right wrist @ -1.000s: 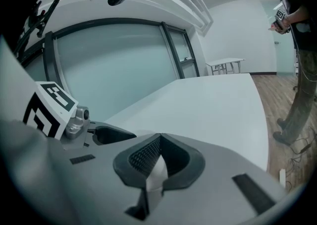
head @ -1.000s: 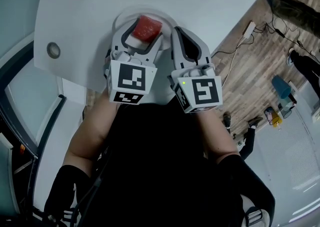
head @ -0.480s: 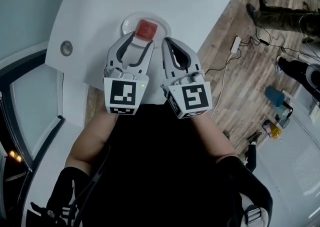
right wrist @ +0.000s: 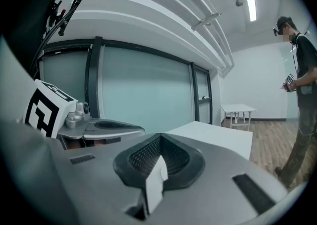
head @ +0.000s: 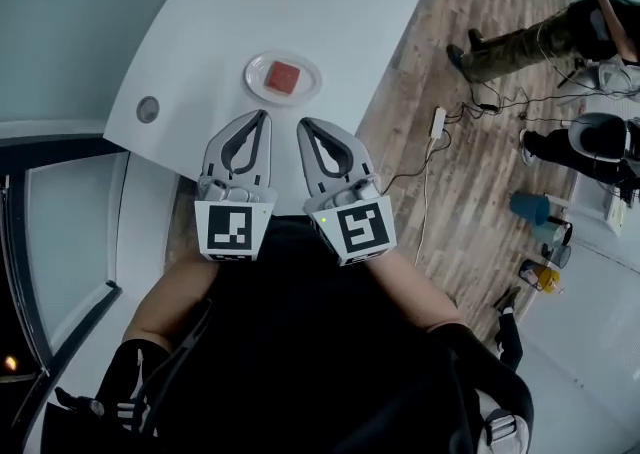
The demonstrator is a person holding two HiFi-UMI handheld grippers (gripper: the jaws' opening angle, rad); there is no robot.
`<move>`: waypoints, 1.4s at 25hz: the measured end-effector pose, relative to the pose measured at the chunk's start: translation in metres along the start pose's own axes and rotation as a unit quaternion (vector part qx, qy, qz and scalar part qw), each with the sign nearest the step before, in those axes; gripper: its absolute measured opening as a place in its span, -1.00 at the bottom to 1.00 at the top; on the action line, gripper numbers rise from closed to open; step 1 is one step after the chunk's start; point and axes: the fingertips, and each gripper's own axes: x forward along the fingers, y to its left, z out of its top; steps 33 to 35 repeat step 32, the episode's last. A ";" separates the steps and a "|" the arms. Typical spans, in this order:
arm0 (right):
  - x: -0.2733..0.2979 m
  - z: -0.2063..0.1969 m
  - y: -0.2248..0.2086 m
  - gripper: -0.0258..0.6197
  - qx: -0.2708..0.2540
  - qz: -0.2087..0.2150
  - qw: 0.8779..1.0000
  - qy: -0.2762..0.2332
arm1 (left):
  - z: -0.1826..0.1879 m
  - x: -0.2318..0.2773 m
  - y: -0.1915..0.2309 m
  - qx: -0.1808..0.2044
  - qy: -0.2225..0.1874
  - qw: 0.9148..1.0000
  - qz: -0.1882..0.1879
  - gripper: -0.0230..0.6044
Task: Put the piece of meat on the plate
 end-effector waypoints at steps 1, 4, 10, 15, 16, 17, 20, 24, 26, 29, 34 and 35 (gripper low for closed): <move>-0.004 0.004 0.003 -0.91 -0.005 0.000 1.000 -0.007 | 0.005 -0.007 -0.001 -0.003 -0.011 1.000 0.002 -0.92; -0.013 0.014 0.016 -0.91 -0.032 0.006 0.999 -0.027 | 0.017 -0.024 -0.003 0.002 -0.034 0.999 0.011 -0.92; -0.025 0.030 0.031 -0.91 -0.079 0.014 0.996 -0.048 | 0.038 -0.049 -0.010 0.016 -0.076 0.997 0.028 -0.92; -0.046 0.051 0.027 -0.91 -0.069 0.025 0.992 -0.099 | 0.049 -0.064 -0.021 0.026 -0.089 0.994 0.055 -0.92; -0.052 0.052 0.027 -0.91 -0.065 0.030 0.992 -0.104 | 0.052 -0.066 -0.025 0.025 -0.093 0.994 0.061 -0.92; -0.058 0.053 0.026 -0.91 -0.062 0.036 0.992 -0.107 | 0.055 -0.070 -0.031 0.023 -0.098 0.993 0.066 -0.92; -0.077 0.051 0.024 -0.91 -0.064 0.048 0.990 -0.113 | 0.058 -0.082 -0.048 0.022 -0.102 0.992 0.077 -0.92; -0.104 0.049 0.023 -0.91 -0.049 0.058 0.989 -0.129 | 0.060 -0.096 -0.074 0.034 -0.111 0.990 0.080 -0.92; -0.119 0.046 0.024 -0.91 -0.055 0.060 0.987 -0.136 | 0.054 -0.104 -0.090 0.037 -0.107 0.990 0.080 -0.92; -0.133 0.041 0.024 -0.91 -0.056 0.060 0.986 -0.142 | 0.043 -0.113 -0.103 0.030 -0.101 0.991 0.083 -0.92; -0.146 0.034 0.025 -0.91 -0.056 0.060 0.986 -0.147 | 0.036 -0.120 -0.111 0.025 -0.101 0.991 0.087 -0.92; -0.146 0.034 0.025 -0.91 -0.056 0.060 0.986 -0.147 | 0.036 -0.120 -0.111 0.025 -0.101 0.991 0.087 -0.92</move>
